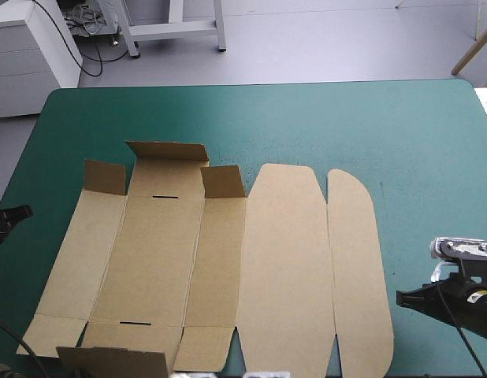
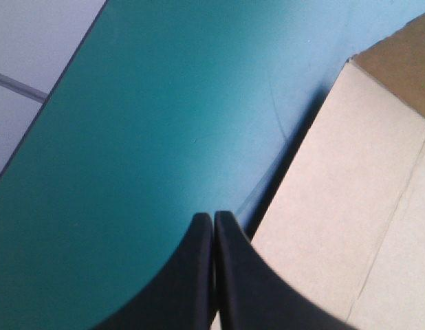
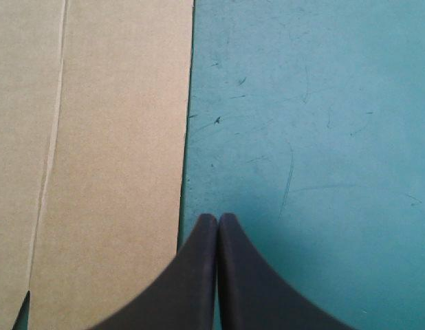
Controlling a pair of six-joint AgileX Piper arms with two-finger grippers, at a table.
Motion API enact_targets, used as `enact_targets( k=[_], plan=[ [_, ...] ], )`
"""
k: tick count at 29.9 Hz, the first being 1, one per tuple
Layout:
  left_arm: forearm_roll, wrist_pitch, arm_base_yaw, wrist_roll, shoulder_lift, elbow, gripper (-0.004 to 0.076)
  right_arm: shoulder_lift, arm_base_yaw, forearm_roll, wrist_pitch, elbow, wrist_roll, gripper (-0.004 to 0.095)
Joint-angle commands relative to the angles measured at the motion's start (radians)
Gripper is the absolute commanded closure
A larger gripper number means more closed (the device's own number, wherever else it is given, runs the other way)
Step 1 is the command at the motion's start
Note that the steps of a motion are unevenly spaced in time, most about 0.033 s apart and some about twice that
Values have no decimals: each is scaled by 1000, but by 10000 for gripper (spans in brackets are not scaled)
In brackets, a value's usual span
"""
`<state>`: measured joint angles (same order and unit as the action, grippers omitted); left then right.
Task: Fold the box
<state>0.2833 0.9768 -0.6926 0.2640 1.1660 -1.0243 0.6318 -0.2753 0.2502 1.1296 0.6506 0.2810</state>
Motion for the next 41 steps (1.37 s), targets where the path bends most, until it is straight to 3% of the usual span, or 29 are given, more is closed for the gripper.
enact_targets(
  k=[1, 13, 15, 21, 23, 33, 41],
  plan=[
    [44, 0, -27, 53, -17, -35, 734, 1, -4, 20, -38, 27, 12, 927],
    [41, 10, -27, 84, -17, -35, 702, 1, 45, 12, -40, 27, 24, 927],
    [41, 18, -27, 84, -17, -35, 647, 1, 45, 12, -40, 27, 24, 927],
    [54, 37, -27, 82, 1, -35, 239, 1, 45, 12, -40, 27, 24, 927],
    [76, 46, -27, 49, 7, -30, 177, 1, 45, 12, -40, 27, 29, 927],
    [42, 65, -27, 215, 60, 91, 176, 1, 45, 16, -44, 27, 32, 928],
    [45, 104, -27, 302, 167, 106, 235, 1, 45, 16, -42, 27, 32, 927]
  ],
)
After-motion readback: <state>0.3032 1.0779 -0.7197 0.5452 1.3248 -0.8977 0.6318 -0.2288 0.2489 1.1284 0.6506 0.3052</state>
